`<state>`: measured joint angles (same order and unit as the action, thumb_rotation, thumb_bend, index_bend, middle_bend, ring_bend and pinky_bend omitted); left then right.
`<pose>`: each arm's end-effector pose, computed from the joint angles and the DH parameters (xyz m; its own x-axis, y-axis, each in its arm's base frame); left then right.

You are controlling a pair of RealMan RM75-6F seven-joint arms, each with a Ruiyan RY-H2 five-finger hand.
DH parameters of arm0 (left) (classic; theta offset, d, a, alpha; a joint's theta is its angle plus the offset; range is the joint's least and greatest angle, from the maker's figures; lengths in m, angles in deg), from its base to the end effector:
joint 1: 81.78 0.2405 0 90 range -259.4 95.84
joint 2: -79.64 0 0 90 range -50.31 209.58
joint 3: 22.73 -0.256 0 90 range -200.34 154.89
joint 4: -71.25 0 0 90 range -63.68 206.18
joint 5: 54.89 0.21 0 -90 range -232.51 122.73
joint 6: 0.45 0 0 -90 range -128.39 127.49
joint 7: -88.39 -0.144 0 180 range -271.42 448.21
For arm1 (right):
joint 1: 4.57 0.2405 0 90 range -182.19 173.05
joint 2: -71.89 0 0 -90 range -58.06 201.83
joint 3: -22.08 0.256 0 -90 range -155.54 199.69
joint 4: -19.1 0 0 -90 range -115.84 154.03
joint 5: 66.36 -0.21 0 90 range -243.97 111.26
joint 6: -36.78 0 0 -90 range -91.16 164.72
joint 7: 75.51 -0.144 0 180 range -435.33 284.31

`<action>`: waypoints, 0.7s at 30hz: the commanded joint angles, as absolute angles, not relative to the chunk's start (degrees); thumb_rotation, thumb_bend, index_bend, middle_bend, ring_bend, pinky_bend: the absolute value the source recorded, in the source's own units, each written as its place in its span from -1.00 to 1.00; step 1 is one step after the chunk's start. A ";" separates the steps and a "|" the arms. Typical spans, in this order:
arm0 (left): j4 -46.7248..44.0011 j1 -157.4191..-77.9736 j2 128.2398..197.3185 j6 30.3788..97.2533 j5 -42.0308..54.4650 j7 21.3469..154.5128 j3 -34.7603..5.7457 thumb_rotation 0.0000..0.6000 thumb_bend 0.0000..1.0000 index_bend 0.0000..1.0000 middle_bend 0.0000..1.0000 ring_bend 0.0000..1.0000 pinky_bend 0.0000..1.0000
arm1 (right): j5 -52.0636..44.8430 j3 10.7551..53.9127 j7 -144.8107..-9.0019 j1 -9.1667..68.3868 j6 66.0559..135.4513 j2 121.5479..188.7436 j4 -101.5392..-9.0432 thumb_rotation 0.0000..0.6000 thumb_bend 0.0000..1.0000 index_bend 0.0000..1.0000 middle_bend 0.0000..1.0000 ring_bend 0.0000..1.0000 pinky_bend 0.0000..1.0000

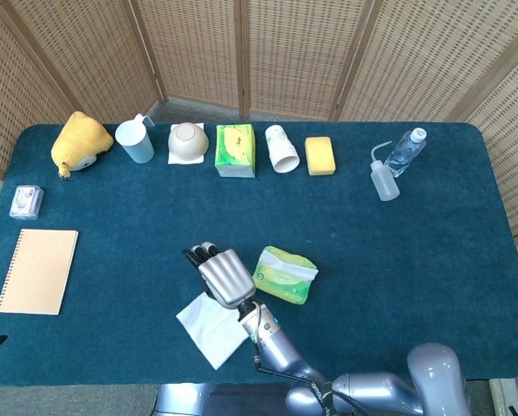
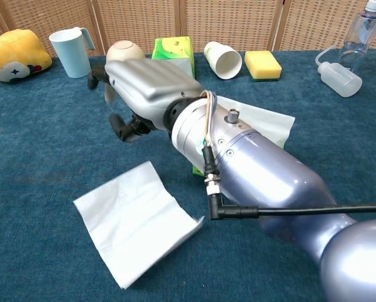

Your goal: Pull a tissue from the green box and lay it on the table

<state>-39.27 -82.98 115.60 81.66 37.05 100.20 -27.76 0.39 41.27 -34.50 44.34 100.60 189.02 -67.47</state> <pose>-0.2800 0.1292 0.2466 0.3605 0.2066 0.9096 0.9277 0.0223 -0.3727 0.0270 -0.2747 -0.0991 0.3016 -0.1419 0.9428 -0.8081 -0.5628 0.1738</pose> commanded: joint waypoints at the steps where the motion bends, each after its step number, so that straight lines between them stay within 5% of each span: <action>1: -39.26 -83.06 115.56 81.49 36.99 100.27 -27.77 1.00 -1.00 -1.00 -1.00 -1.00 -0.98 | -4.02 42.01 -31.71 44.03 99.44 187.87 -70.62 1.00 -0.52 -1.00 -1.00 -1.00 -0.20; 11: -39.52 -82.90 115.54 81.67 37.33 99.96 -27.94 1.00 -1.00 -1.00 -1.00 -1.00 -0.98 | -0.61 41.77 -32.27 42.51 102.91 181.52 -78.85 1.00 -0.55 -1.00 -1.00 -1.00 -0.26; 21: -40.37 -82.90 115.74 81.44 38.01 98.31 -28.23 1.00 -1.00 -1.00 -1.00 -1.00 -0.98 | 20.94 30.99 -53.49 32.99 106.12 155.13 -86.33 1.00 -0.65 -1.00 -1.00 -0.96 -0.11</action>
<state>-40.30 -82.89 115.71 81.48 37.97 98.39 -28.20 12.75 35.95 -44.00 37.02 104.36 162.78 -84.53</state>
